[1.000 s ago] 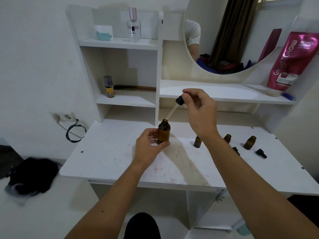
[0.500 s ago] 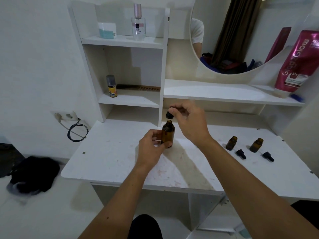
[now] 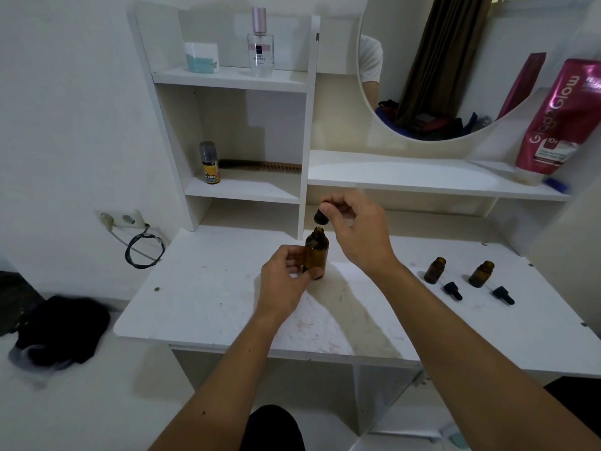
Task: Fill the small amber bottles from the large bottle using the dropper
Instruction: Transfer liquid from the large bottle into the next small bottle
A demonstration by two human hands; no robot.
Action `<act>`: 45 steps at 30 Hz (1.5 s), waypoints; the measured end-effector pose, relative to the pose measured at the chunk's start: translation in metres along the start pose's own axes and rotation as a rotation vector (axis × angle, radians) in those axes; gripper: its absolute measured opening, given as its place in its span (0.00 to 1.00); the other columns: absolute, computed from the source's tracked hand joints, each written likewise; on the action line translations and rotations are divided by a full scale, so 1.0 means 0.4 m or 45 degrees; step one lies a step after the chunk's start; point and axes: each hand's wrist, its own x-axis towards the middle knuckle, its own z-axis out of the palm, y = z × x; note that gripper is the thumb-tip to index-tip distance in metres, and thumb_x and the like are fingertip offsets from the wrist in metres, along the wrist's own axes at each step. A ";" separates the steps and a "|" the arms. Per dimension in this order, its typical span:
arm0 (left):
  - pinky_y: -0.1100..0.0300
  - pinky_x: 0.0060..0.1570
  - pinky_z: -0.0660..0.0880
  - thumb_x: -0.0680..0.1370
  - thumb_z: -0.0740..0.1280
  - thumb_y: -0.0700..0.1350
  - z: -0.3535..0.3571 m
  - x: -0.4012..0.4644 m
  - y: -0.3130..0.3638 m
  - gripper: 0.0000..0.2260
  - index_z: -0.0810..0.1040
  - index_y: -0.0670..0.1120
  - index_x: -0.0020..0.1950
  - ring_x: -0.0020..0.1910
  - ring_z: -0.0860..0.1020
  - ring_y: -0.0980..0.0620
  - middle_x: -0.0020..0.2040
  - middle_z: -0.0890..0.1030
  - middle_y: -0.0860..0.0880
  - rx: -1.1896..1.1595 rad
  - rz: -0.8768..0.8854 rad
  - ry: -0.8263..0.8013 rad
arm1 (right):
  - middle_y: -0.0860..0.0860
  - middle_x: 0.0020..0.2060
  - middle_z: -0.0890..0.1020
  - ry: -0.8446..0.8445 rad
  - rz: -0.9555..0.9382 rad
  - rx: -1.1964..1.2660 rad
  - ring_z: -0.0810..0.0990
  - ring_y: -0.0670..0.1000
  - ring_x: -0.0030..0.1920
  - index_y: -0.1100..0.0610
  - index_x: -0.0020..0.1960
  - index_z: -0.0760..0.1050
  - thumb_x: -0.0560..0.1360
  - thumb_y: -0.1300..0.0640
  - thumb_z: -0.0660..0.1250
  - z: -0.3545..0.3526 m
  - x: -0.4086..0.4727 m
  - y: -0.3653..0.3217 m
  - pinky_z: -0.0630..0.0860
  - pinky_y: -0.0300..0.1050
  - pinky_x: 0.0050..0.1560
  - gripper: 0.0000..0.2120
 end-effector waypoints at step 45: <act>0.62 0.69 0.73 0.78 0.76 0.47 0.446 -0.166 0.121 0.24 0.74 0.51 0.72 0.66 0.75 0.60 0.69 0.77 0.56 -0.069 0.149 -0.399 | 0.46 0.48 0.86 0.594 0.257 0.032 0.84 0.46 0.47 0.50 0.56 0.82 0.81 0.56 0.71 -0.464 -0.167 0.172 0.83 0.48 0.53 0.04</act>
